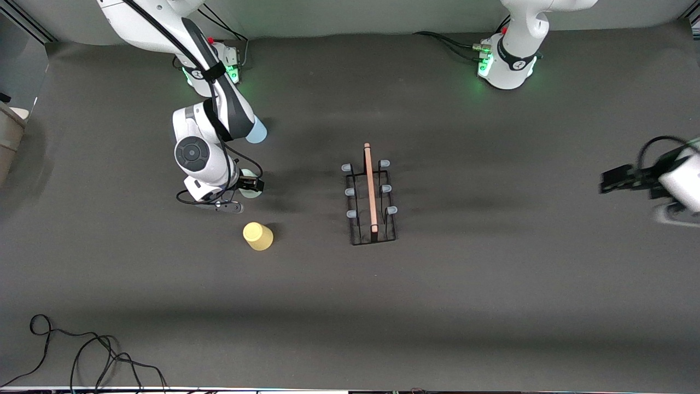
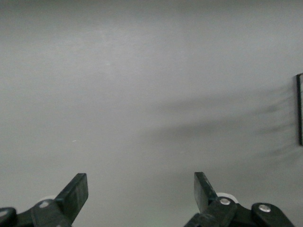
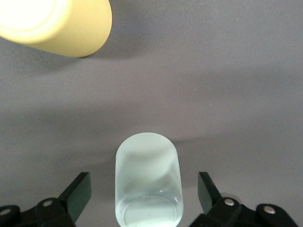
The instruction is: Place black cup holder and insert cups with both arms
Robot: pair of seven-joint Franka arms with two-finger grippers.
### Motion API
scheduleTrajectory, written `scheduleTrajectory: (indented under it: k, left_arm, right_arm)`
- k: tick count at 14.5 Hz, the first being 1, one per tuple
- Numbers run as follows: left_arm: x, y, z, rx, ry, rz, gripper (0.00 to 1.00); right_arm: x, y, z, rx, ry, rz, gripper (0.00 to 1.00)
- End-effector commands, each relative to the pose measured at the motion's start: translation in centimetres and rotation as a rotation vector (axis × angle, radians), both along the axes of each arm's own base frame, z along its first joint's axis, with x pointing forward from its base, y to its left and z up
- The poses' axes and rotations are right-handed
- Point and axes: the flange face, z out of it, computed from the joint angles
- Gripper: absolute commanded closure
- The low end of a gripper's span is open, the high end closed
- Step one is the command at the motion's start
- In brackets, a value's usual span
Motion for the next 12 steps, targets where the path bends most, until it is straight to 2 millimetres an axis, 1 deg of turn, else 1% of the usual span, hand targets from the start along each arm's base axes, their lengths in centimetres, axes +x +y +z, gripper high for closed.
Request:
scheduleTrajectory:
  k: [1,3,5,7,8,9,11,12]
  left_arm:
    - [-1.7,2.8,0.4,-0.006,0.002,-0.024,0.00]
    - [-1.8,2.8,0.0,-0.007,0.005,-0.024,0.00]
    - [-2.1,2.7,0.0,-0.009,0.006,-0.024,0.00]
    - [-3.0,2.0,-1.1,-0.010,-0.009,-0.016,0.00]
    - [-3.6,1.7,-1.6,-0.011,-0.023,0.000,0.00]
    - [-4.1,1.5,-2.0,-0.011,-0.027,0.015,0.00]
    - [-3.8,1.2,-1.8,-0.009,-0.033,0.015,0.00]
    - [-3.2,1.1,-1.5,-0.009,-0.036,0.014,0.00]
  right_arm:
    - [-1.1,-0.4,0.1,0.012,0.009,-0.020,0.00]
    - [-1.5,-0.9,-0.5,0.006,0.021,-0.027,0.00]
    - [-1.7,-1.0,-0.7,0.005,0.025,-0.028,0.00]
    - [-1.7,-1.0,-0.8,0.002,0.028,-0.030,0.11]
    - [-1.7,-1.0,-0.8,0.002,0.028,-0.031,0.13]
    - [-1.7,-0.9,-0.8,0.009,0.028,-0.040,0.13]
    - [-1.7,-0.8,-0.9,0.043,0.036,-0.086,0.13]
    - [-1.7,-0.8,-1.0,0.044,0.037,-0.089,0.13]
